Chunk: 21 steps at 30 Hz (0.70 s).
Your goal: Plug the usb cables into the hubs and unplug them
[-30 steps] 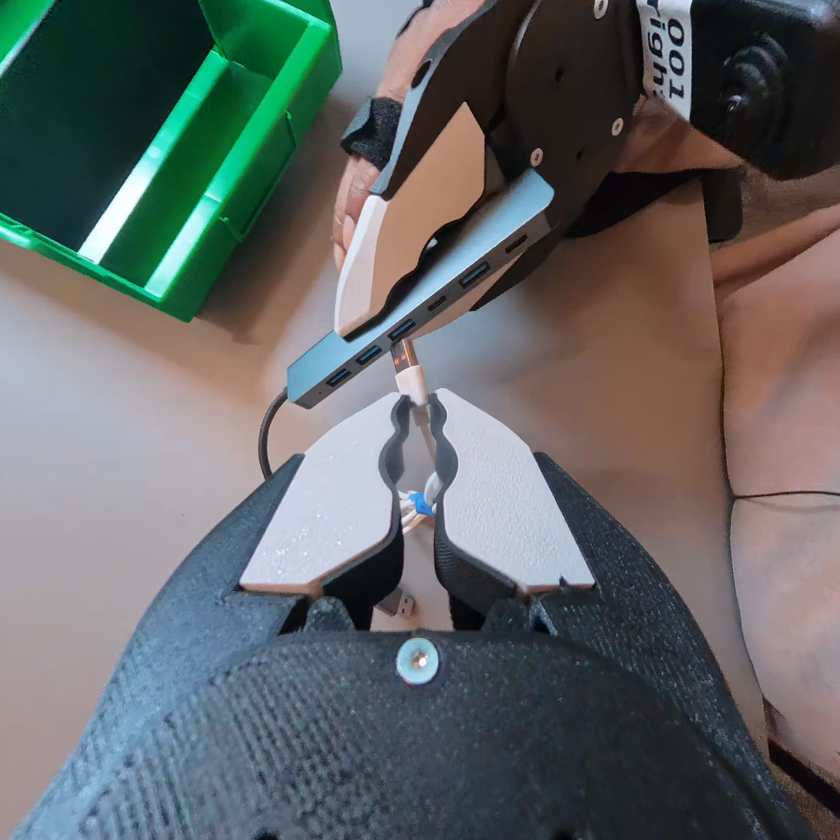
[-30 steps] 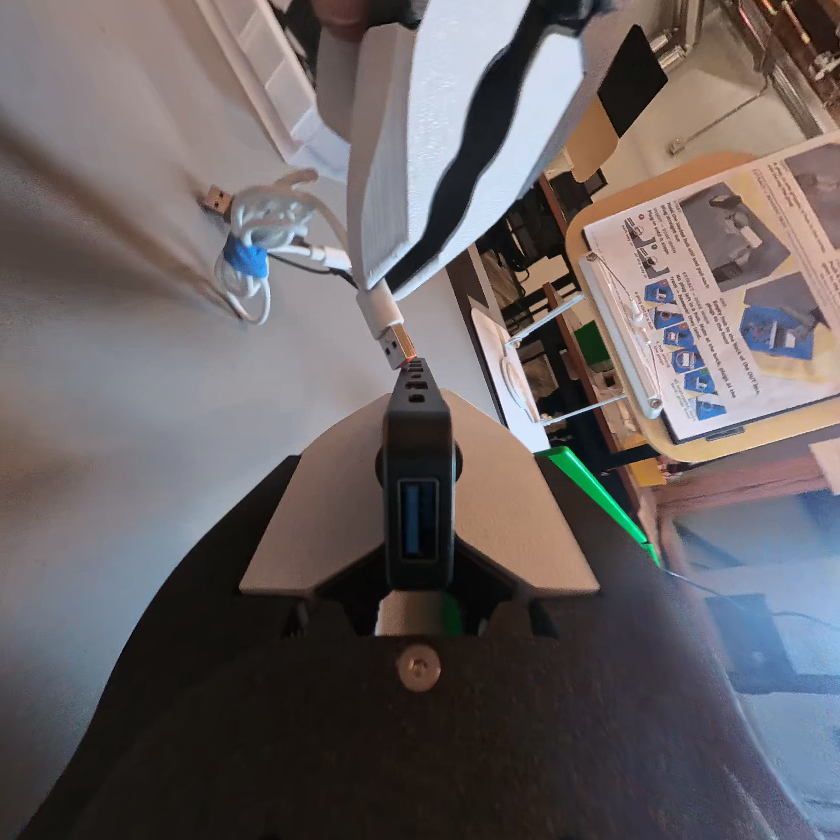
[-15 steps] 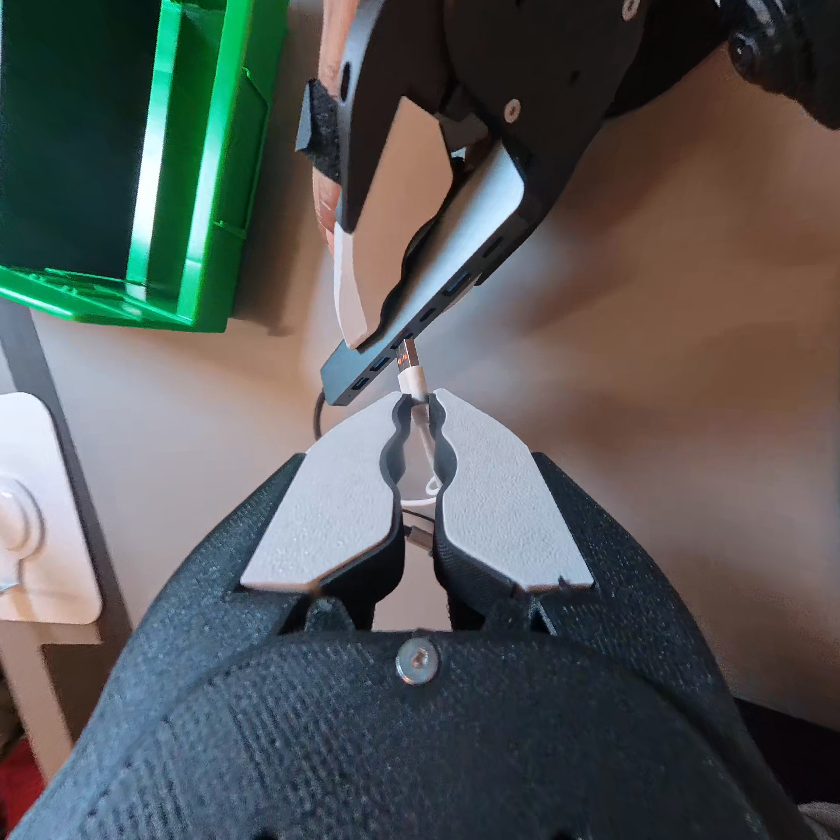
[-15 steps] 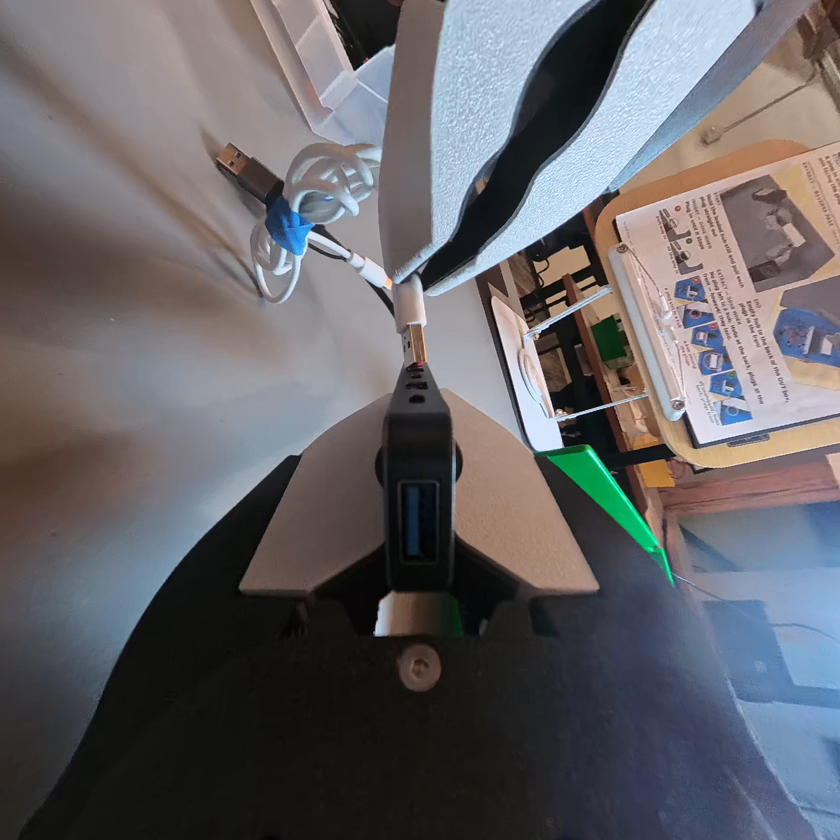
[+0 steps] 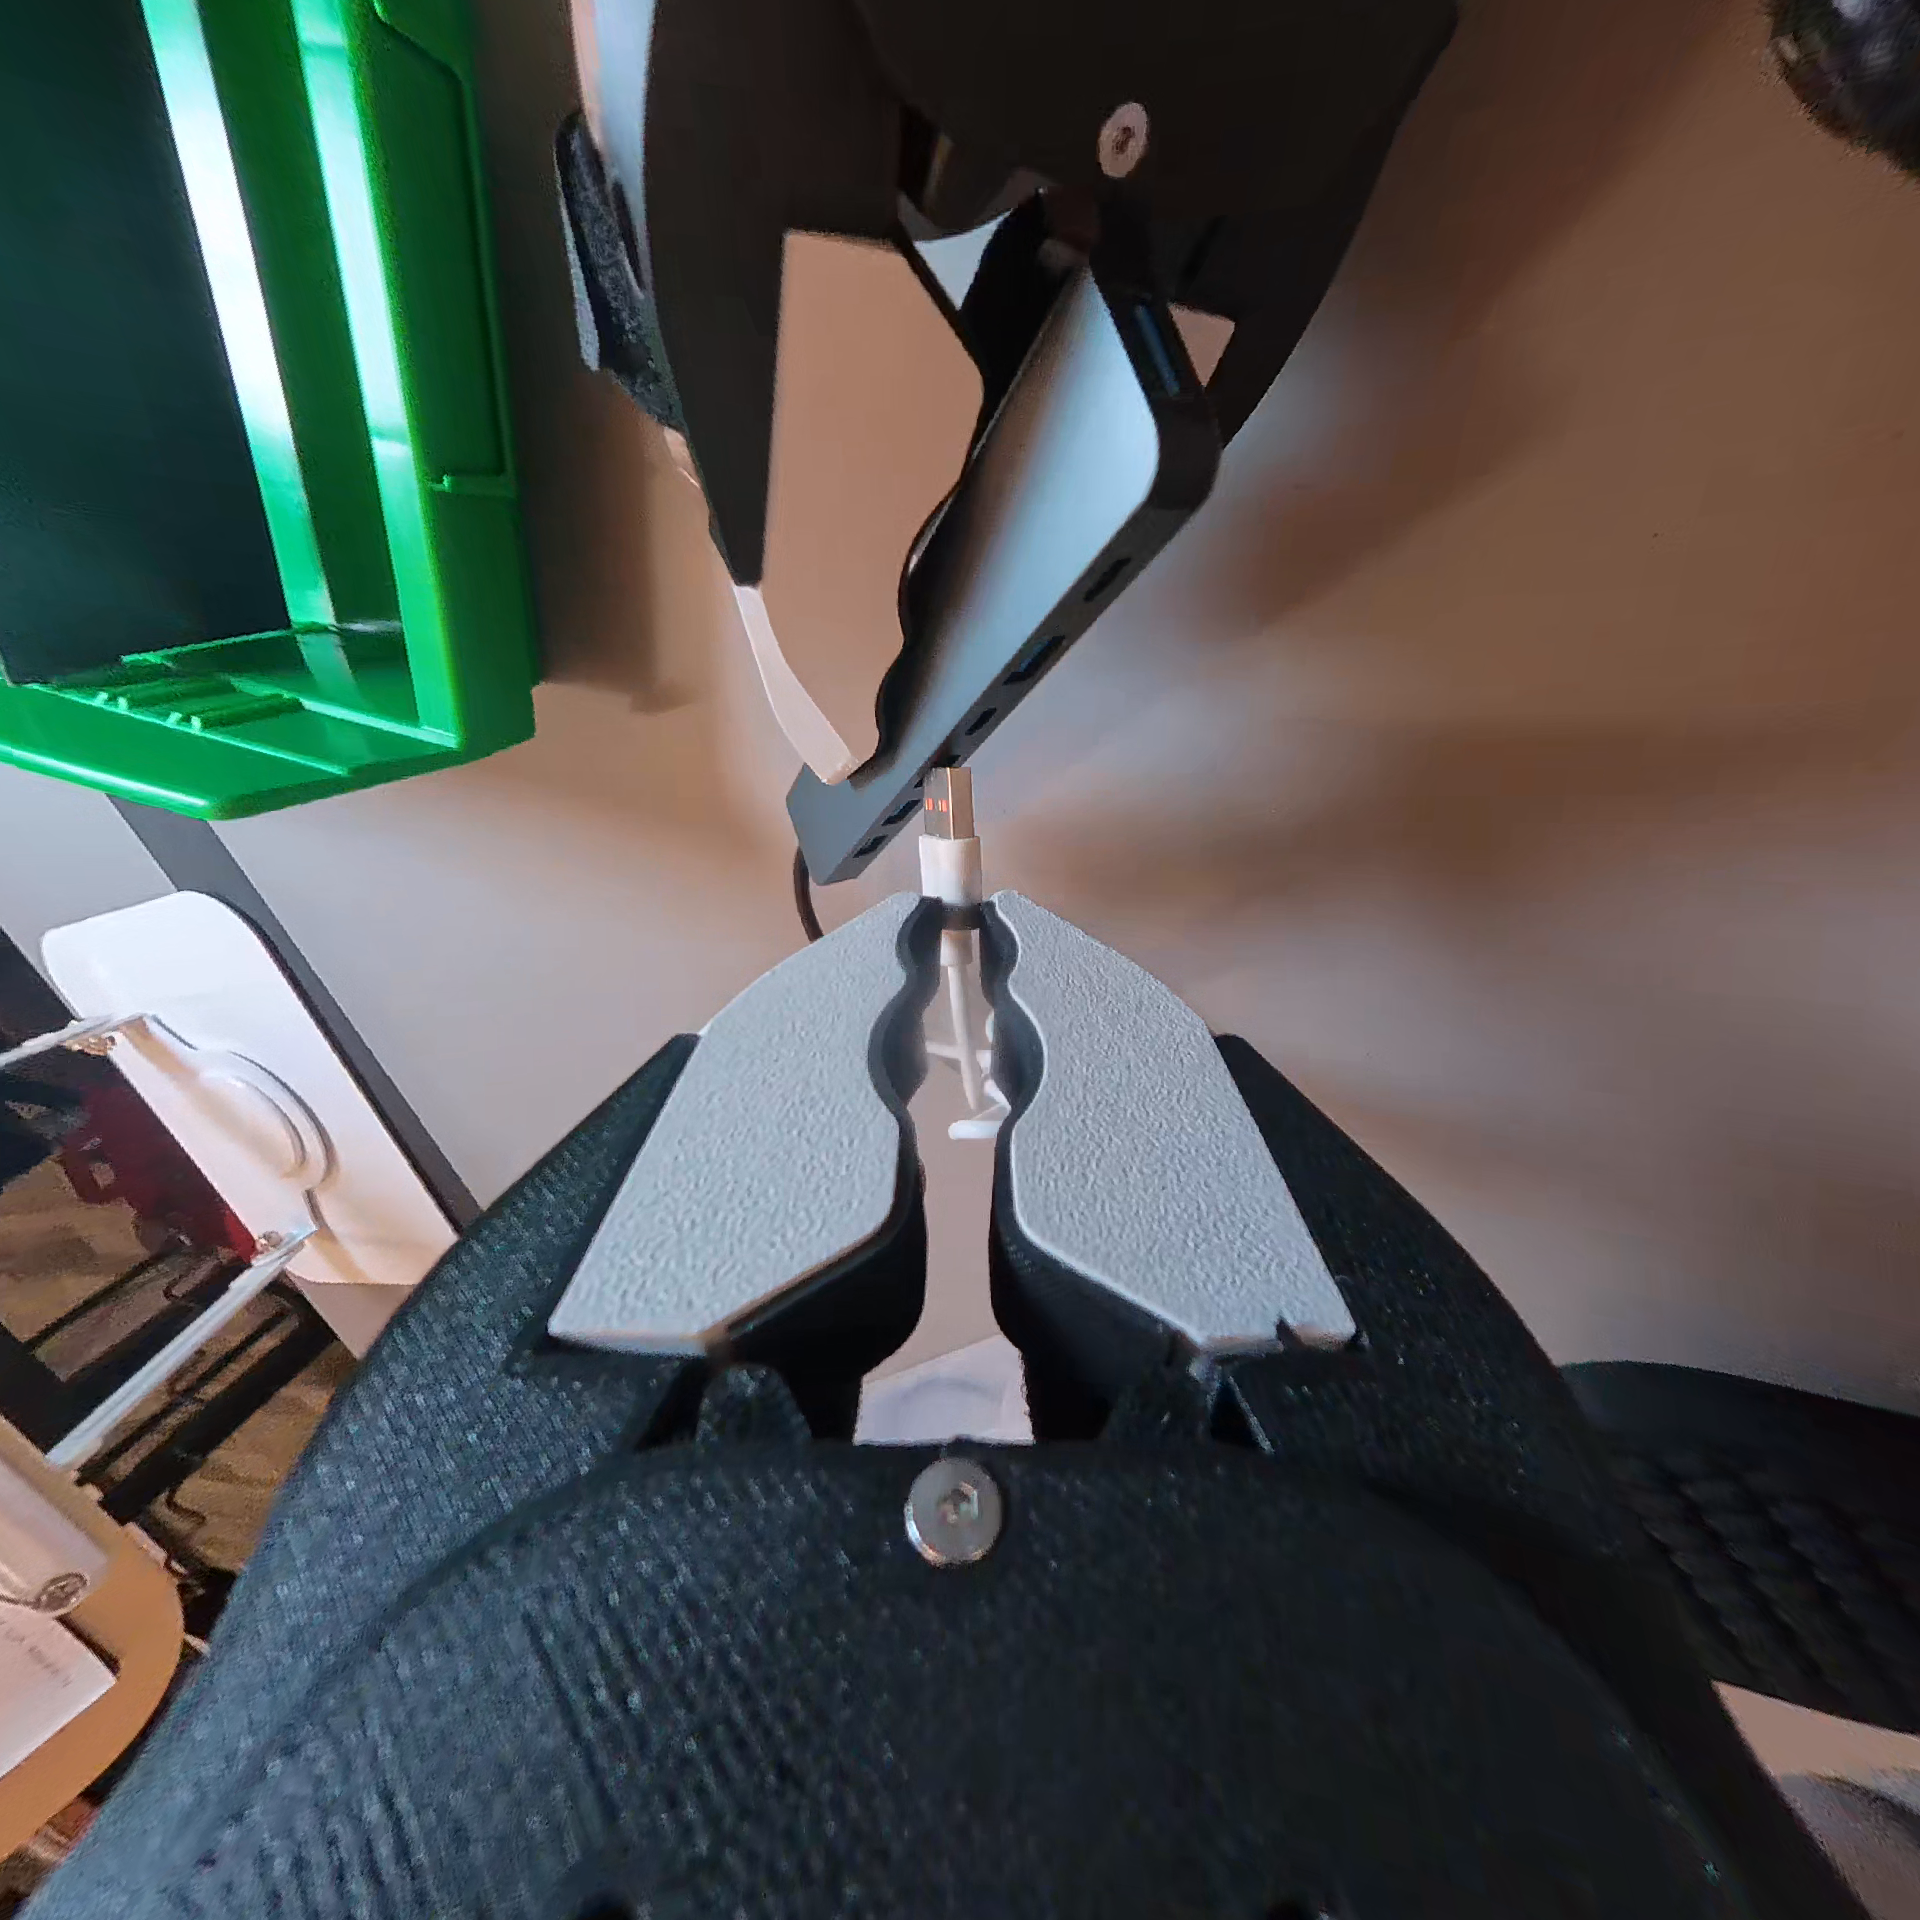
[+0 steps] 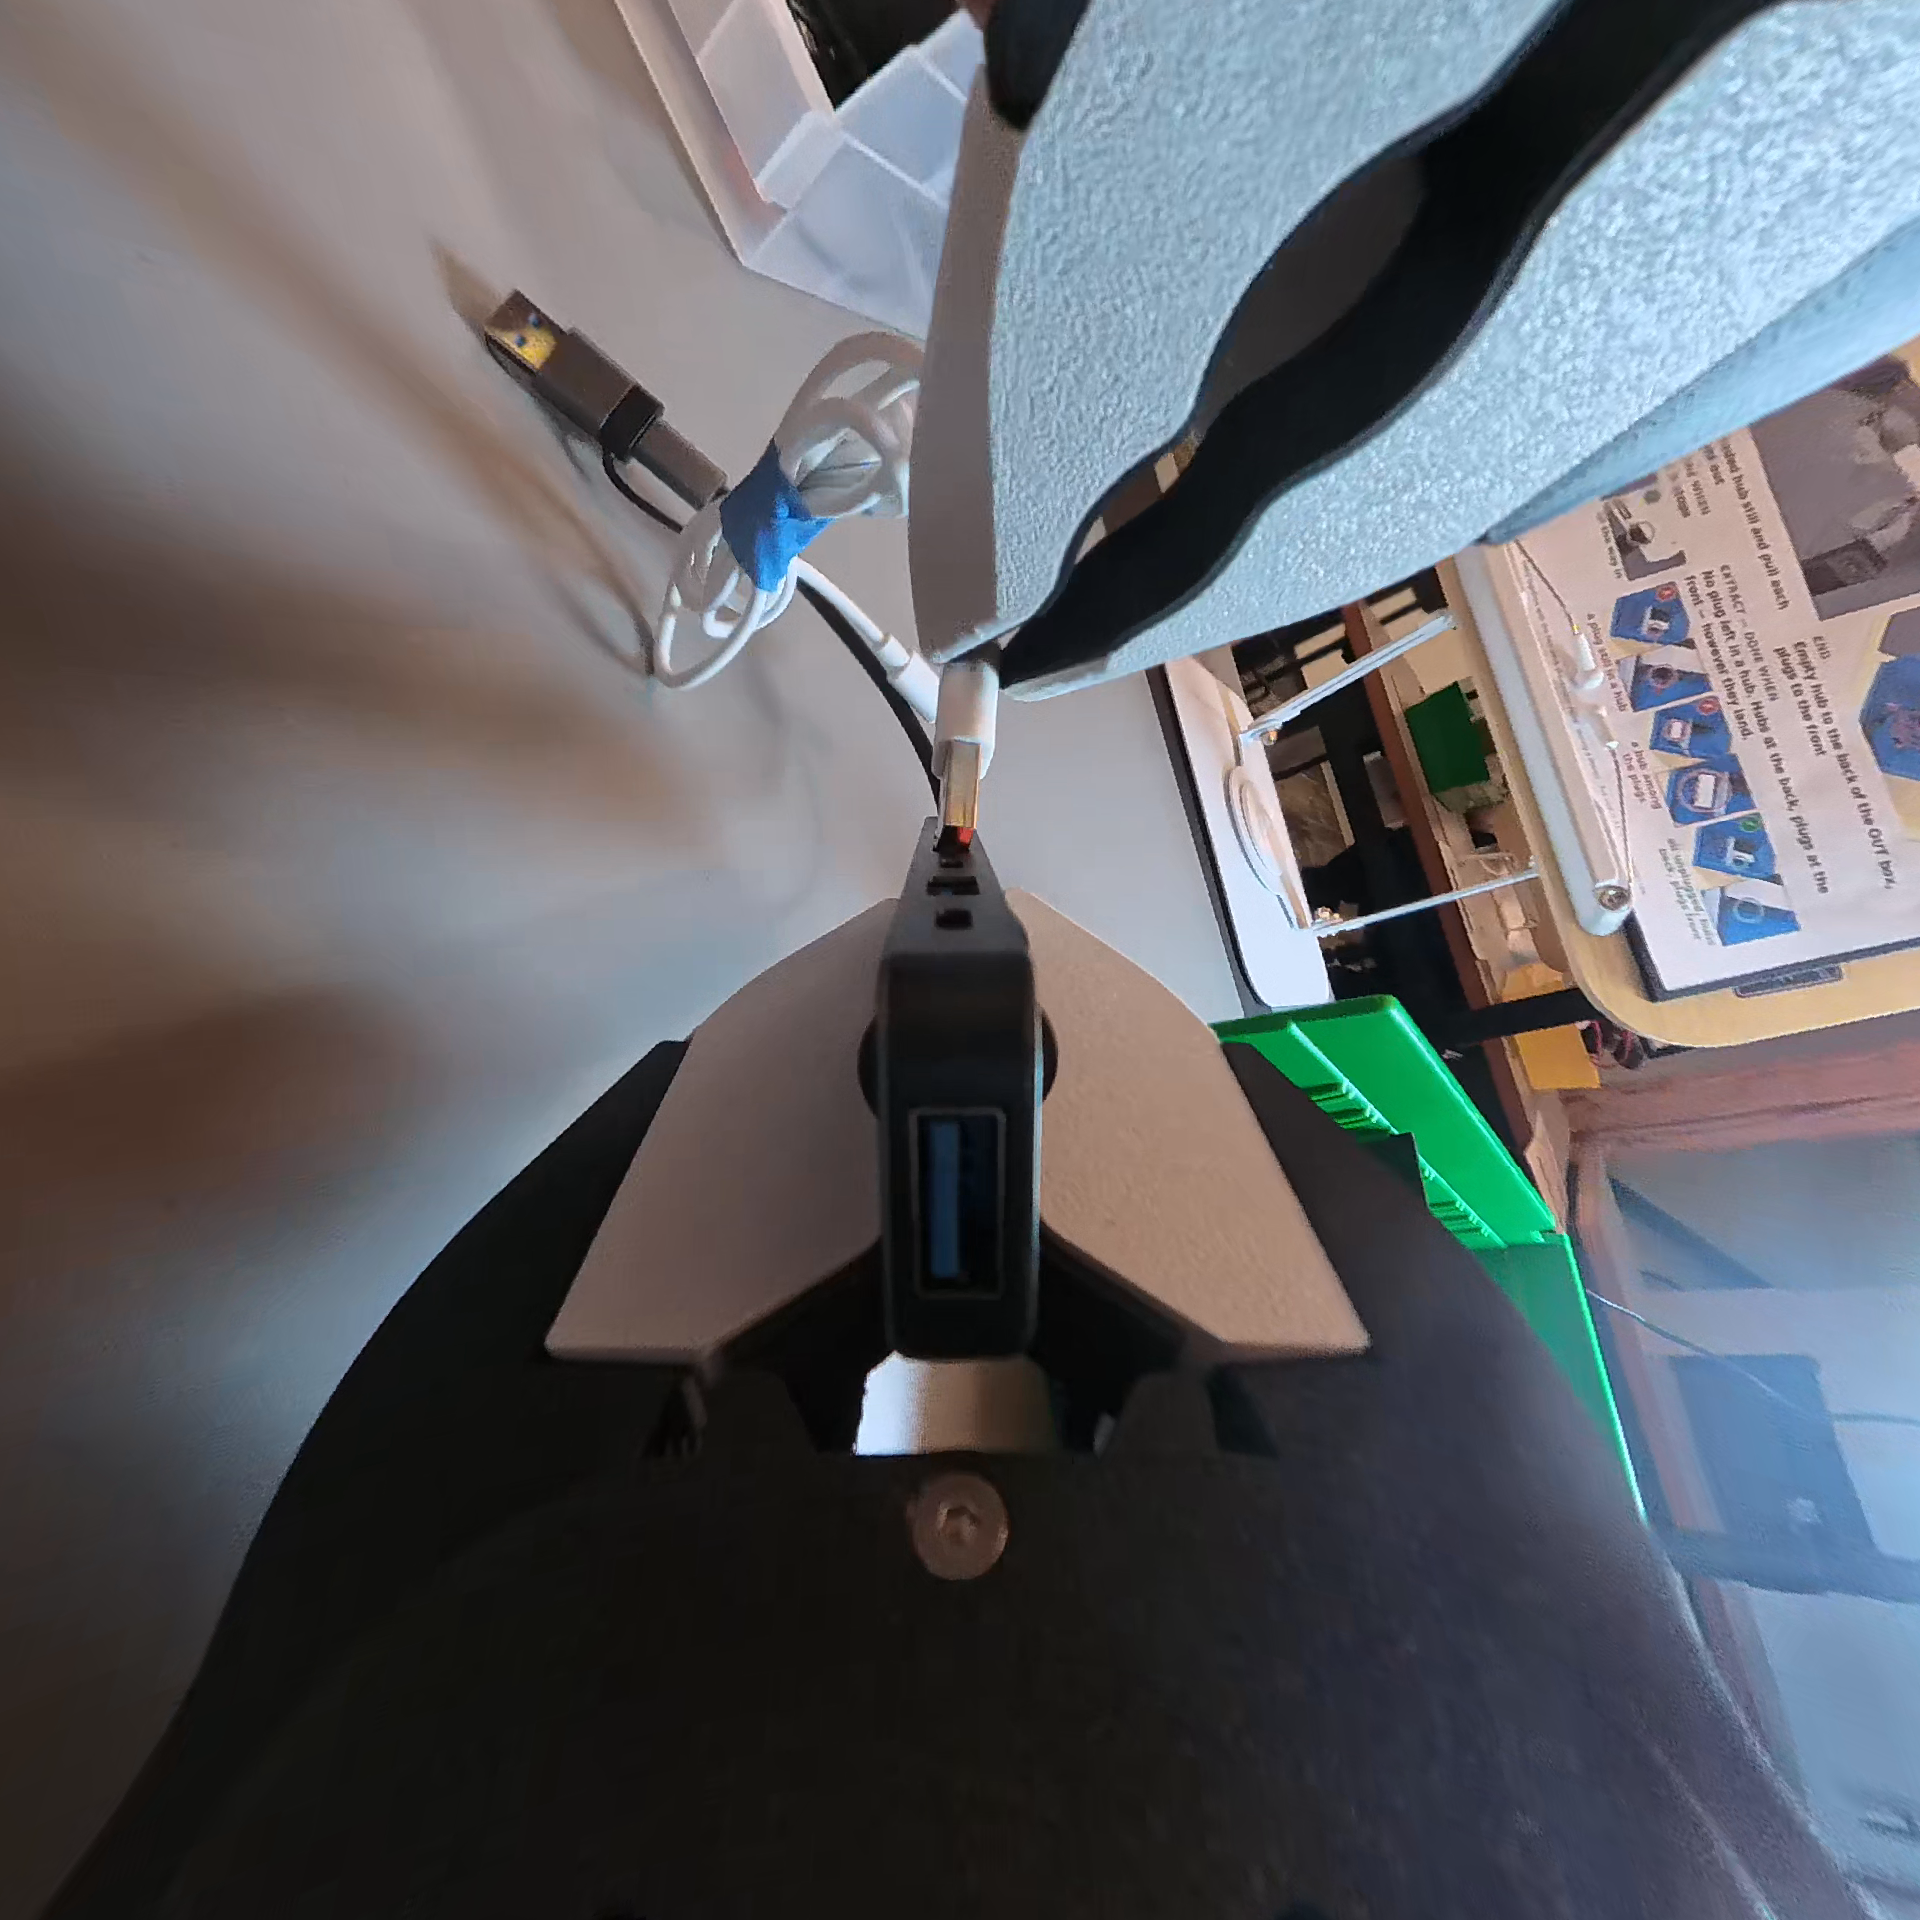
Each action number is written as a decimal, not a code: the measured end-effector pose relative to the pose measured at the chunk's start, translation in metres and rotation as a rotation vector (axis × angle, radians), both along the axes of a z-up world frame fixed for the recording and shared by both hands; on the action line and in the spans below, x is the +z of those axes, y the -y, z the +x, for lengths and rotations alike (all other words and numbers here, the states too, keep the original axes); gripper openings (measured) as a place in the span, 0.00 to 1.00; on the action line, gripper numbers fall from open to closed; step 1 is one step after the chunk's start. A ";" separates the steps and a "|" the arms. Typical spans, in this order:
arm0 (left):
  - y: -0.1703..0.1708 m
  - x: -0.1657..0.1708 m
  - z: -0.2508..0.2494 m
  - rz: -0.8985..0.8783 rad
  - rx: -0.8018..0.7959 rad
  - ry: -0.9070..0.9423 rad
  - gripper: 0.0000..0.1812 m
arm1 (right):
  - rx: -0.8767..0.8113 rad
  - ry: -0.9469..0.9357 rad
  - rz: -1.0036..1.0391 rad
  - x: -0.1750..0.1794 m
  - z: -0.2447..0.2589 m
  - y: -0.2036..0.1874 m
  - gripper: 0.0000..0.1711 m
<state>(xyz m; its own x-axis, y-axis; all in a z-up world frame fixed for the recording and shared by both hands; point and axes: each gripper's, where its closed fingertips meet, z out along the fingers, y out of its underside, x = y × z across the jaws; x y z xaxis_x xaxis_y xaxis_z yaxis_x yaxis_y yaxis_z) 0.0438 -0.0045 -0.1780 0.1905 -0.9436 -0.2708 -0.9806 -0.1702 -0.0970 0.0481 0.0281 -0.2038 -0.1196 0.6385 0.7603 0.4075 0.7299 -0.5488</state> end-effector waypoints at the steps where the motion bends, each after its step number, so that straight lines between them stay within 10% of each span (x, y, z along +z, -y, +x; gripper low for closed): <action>1: -0.002 -0.001 0.000 -0.009 0.014 -0.006 0.04 | -0.012 0.001 0.008 0.000 0.000 -0.002 0.06; 16: -0.017 -0.005 0.009 0.013 0.052 -0.100 0.04 | -0.149 0.051 0.095 -0.006 0.004 -0.020 0.07; 21: -0.020 0.008 0.042 0.014 0.017 0.221 0.00 | -0.042 -0.016 0.034 0.003 -0.002 0.001 0.06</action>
<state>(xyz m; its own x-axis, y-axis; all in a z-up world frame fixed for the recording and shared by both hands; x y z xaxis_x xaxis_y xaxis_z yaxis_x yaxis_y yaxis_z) 0.0860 0.0152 -0.1704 0.2624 -0.9361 -0.2342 -0.9323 -0.1834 -0.3118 0.0458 0.0268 -0.2011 -0.0804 0.6165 0.7832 0.4298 0.7304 -0.5308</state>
